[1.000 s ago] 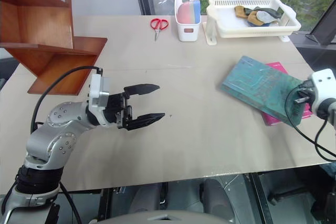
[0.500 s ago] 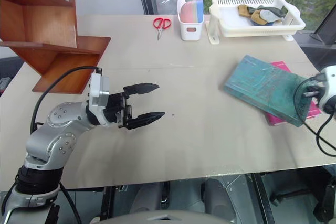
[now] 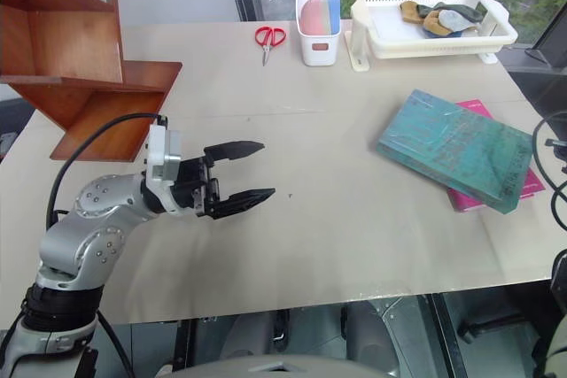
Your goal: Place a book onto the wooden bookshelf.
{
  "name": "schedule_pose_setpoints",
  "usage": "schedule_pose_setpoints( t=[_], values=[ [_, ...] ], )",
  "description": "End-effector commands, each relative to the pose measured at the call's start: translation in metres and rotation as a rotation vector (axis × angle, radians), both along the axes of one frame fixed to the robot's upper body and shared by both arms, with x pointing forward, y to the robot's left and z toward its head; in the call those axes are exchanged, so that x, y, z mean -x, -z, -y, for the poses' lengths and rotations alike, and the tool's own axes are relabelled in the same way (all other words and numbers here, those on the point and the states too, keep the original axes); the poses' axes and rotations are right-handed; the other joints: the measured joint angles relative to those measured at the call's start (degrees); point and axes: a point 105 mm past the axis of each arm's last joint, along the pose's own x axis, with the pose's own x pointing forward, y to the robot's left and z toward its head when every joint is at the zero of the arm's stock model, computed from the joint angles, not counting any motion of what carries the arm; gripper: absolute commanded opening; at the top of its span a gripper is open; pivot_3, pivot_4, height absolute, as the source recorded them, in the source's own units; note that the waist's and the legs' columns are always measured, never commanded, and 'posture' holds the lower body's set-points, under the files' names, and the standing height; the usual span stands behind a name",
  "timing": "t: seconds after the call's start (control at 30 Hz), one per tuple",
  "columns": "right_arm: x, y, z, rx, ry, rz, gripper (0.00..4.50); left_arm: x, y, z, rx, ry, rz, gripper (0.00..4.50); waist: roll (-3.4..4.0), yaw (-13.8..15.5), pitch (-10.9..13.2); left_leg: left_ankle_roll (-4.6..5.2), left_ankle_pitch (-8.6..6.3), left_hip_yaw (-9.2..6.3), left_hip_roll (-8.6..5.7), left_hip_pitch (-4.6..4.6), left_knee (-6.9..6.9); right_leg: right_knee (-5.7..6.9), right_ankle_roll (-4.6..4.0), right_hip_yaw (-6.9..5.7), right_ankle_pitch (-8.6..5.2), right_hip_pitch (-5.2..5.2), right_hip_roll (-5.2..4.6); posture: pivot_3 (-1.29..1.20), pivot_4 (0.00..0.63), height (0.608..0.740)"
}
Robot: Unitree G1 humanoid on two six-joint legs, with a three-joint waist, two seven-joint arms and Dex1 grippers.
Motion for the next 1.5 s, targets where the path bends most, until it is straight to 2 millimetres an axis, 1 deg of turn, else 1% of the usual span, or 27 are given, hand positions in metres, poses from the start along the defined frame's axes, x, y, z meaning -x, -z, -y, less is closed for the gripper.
schedule_pose_setpoints(
  t=[0.03, 0.17, 0.33, 0.37, 0.47, 0.73, 0.83, 0.93, 1.0, 1.07, 1.17, 1.27, 1.37, 1.5],
  values=[
    [0.008, -0.013, 0.008, -0.097, 0.039, 0.036, 0.06, 0.006, -0.012, 0.001, 0.004, 0.006, 0.061, 4.50, 0.00, 0.0, 0.0, 0.00, 0.00, 0.02, 0.00, 0.01, -0.04, -0.03, 0.00, 0.02, 0.00, 0.00, 0.00, 0.00, 0.150, 0.740],
    [0.009, -0.006, 0.002, -0.209, 0.037, 0.027, 0.06, 0.007, -0.013, 0.002, 0.004, 0.005, 0.061, 4.50, 0.01, -0.2, 0.0, 0.00, 0.00, 0.06, 0.00, 0.04, -0.13, -0.10, 0.00, 0.05, 0.00, 0.00, 0.00, 0.00, 0.150, 0.740],
    [0.015, 0.009, -0.002, -0.165, -0.019, -0.096, 0.06, 0.008, -0.014, 0.003, 0.005, 0.003, 0.062, 4.50, 0.03, -0.2, 0.0, -0.01, 0.00, 0.07, -0.01, 0.03, -0.14, -0.14, 0.01, 0.05, 0.00, 0.00, 0.00, 0.00, 0.150, 0.740],
    [0.013, 0.009, -0.006, -0.207, -0.018, -0.081, 0.06, 0.008, -0.014, 0.003, 0.005, 0.004, 0.061, 4.50, 0.03, -0.1, 0.0, -0.01, 0.00, 0.08, -0.01, 0.03, -0.14, -0.14, 0.01, 0.06, 0.00, 0.00, 0.00, 0.00, 0.150, 0.740],
    [0.014, 0.014, -0.013, -0.247, -0.017, -0.131, 0.06, 0.009, -0.014, 0.004, 0.005, 0.004, 0.059, 4.50, 0.05, -0.2, 0.0, -0.01, 0.00, 0.09, -0.01, 0.03, -0.15, -0.14, 0.01, 0.06, 0.01, 0.00, 0.00, 0.00, 0.150, 0.740],
    [0.006, 0.010, -0.025, -0.324, -0.071, -0.090, 0.06, 0.009, -0.015, 0.005, 0.005, 0.001, 0.059, 4.50, 0.05, -0.2, 0.0, -0.01, 0.00, 0.09, -0.01, 0.04, -0.15, -0.16, 0.01, 0.07, 0.01, 0.00, 0.00, 0.00, 0.150, 0.740],
    [0.004, 0.013, -0.036, -0.350, -0.137, -0.115, 0.06, 0.008, -0.016, 0.005, 0.006, 0.001, 0.061, 4.50, 0.05, -0.2, 0.0, -0.01, 0.00, 0.08, -0.01, 0.05, -0.15, -0.16, 0.01, 0.06, 0.01, 0.00, 0.01, 0.00, 0.150, 0.740],
    [0.001, 0.019, -0.057, -0.419, -0.250, -0.143, 0.06, 0.008, -0.016, 0.006, 0.007, 0.002, 0.060, 4.50, 0.06, -0.2, 0.0, -0.01, 0.00, 0.09, -0.01, 0.04, -0.16, -0.16, 0.01, 0.06, 0.01, 0.00, 0.01, 0.00, 0.150, 0.740],
    [0.003, 0.024, -0.064, -0.441, -0.290, -0.167, 0.06, 0.008, -0.016, 0.006, 0.007, 0.003, 0.060, 4.50, 0.05, -0.3, 0.0, -0.01, 0.00, 0.09, -0.01, 0.05, -0.15, -0.16, 0.01, 0.07, 0.01, 0.00, 0.01, 0.00, 0.150, 0.740],
    [0.003, 0.027, -0.063, -0.453, -0.276, -0.152, 0.06, 0.008, -0.016, 0.007, 0.007, 0.003, 0.057, 4.50, 0.06, -0.2, 0.0, -0.01, 0.00, 0.09, -0.01, 0.06, -0.15, -0.15, 0.02, 0.07, 0.01, 0.00, 0.01, 0.00, 0.150, 0.740],
    [0.000, 0.025, -0.053, -0.448, -0.210, -0.081, 0.06, 0.008, -0.016, 0.007, 0.007, 0.005, 0.055, 4.50, 0.06, 0.0, 0.0, -0.01, 0.00, 0.08, -0.01, 0.03, -0.15, -0.16, 0.02, 0.05, 0.01, 0.01, 0.01, 0.00, 0.150, 0.740],
    [-0.002, 0.025, -0.041, -0.429, -0.101, -0.027, 0.06, 0.008, -0.016, 0.007, 0.007, 0.006, 0.054, 4.50, 0.06, 0.0, 0.0, -0.01, 0.00, 0.08, -0.03, 0.02, -0.15, -0.17, 0.03, 0.05, 0.01, 0.01, 0.00, 0.00, 0.150, 0.740],
    [-0.008, 0.022, -0.042, -0.456, -0.072, 0.022, 0.06, 0.007, -0.016, 0.007, 0.005, 0.008, 0.052, 4.50, 0.06, 0.0, 0.0, -0.01, 0.00, 0.07, -0.02, 0.03, -0.15, -0.17, 0.02, 0.05, 0.01, 0.01, 0.00, 0.00, 0.150, 0.740],
    [-0.020, 0.013, -0.050, -0.492, -0.078, 0.085, 0.06, 0.007, -0.017, 0.006, 0.002, 0.007, 0.052, 4.50, 0.06, -0.3, 0.0, -0.01, 0.00, 0.10, -0.02, 0.04, -0.16, -0.18, 0.03, 0.08, 0.01, 0.01, 0.00, 0.00, 0.150, 0.740]
  ],
)
